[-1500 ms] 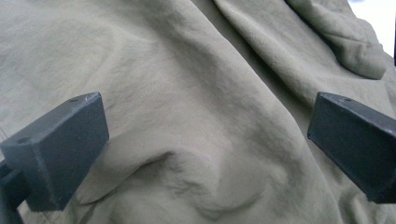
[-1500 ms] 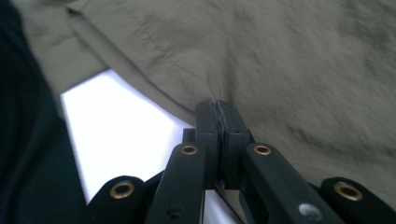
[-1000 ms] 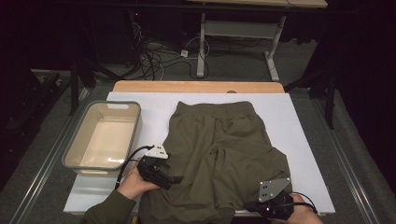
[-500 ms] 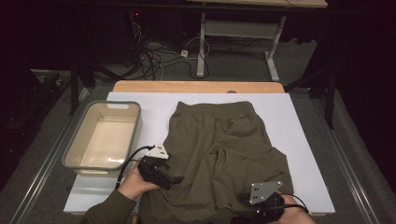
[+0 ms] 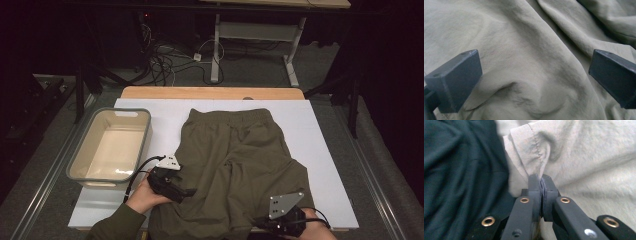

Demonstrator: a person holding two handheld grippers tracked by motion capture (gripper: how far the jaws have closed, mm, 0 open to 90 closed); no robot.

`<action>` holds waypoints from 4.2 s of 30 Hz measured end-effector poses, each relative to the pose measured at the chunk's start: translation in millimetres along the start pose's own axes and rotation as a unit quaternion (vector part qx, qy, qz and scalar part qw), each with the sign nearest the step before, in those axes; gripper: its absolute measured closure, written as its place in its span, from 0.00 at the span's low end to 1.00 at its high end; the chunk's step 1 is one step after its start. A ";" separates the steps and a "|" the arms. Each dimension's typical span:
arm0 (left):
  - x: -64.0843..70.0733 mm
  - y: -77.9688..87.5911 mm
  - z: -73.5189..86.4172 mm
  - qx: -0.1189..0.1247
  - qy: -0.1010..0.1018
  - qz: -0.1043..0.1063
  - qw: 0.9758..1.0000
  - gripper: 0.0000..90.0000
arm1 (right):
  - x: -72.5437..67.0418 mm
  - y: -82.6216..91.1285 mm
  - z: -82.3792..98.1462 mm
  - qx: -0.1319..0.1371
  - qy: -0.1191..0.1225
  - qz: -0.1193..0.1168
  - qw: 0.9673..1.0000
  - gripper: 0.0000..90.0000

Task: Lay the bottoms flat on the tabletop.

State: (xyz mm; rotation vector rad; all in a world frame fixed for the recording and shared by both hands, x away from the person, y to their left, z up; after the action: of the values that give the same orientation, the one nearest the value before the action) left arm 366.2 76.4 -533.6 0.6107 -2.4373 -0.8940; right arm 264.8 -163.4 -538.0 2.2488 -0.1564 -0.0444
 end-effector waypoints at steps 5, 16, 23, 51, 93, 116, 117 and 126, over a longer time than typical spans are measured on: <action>1.4 0.2 0.0 0.000 -0.002 0.001 1.000 0.00 | -26.4 -0.3 -3.8 0.010 0.003 -0.040 0.999 0.98; 1.7 0.1 -0.3 0.001 -0.001 0.001 1.000 0.00 | -73.1 -16.6 0.0 -0.020 0.032 -0.113 0.993 0.94; 0.9 -0.4 -0.2 0.000 0.000 0.001 1.000 0.00 | -33.8 1.3 -19.1 0.042 0.006 -0.039 0.998 0.63; -0.2 -0.7 -0.1 0.000 0.001 0.001 1.000 0.00 | 152.0 75.8 73.7 -0.004 -0.239 0.265 0.934 0.68; -0.9 0.1 -0.1 0.000 0.001 -0.004 1.000 0.00 | 140.0 73.9 95.5 -0.011 -0.272 0.269 0.924 0.75; -1.6 1.4 -0.1 0.001 0.001 -0.004 1.000 0.00 | 146.0 88.0 100.9 -0.030 -0.270 0.282 0.920 0.99; -1.6 1.5 -0.2 0.001 0.001 -0.004 1.000 0.00 | 147.2 90.4 103.1 -0.030 -0.274 0.287 0.918 0.99; -2.3 2.4 -0.6 0.003 0.002 -0.005 1.000 0.00 | 150.4 109.4 125.6 -0.037 -0.302 0.310 0.901 0.99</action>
State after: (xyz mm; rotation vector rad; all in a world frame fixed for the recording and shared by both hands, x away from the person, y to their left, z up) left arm 367.7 79.1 -532.2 0.6273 -2.4365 -0.8897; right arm 392.5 -347.8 -529.2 1.9446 -1.1727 -0.3977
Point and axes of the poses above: each handheld gripper's, and its own axes: y roughly backward along the jaws, z roughly out of its underside, x roughly to its right, the point moved 10 cm from there along -y, roughly forward along the jaws, and after that the axes turned 7 degrees about y, right-handed, at the moved point
